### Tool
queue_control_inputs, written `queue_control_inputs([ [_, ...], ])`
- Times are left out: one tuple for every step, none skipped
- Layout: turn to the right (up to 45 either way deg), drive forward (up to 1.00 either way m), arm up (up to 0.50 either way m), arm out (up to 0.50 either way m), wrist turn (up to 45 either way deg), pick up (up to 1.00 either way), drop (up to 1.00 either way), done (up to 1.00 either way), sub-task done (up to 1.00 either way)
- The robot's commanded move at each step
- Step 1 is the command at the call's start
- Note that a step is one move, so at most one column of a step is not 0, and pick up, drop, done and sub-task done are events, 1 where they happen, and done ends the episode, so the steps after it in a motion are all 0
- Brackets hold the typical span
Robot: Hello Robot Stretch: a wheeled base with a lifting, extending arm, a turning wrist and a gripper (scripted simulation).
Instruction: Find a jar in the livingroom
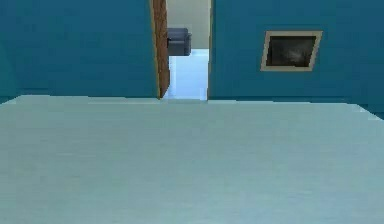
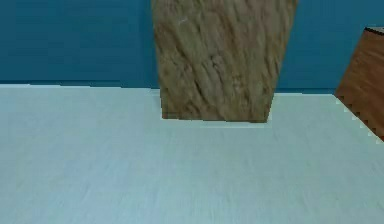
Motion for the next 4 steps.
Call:
queue_control_inputs([
  [0.0,1.0,0.0,0.0,0.0,0.0,0.0,0.0,0.0],
  [0.0,1.0,0.0,0.0,0.0,0.0,0.0,0.0,0.0],
  [0.0,1.0,0.0,0.0,0.0,0.0,0.0,0.0,0.0],
  [0.0,0.35,0.0,0.0,0.0,0.0,0.0,0.0,0.0],
])
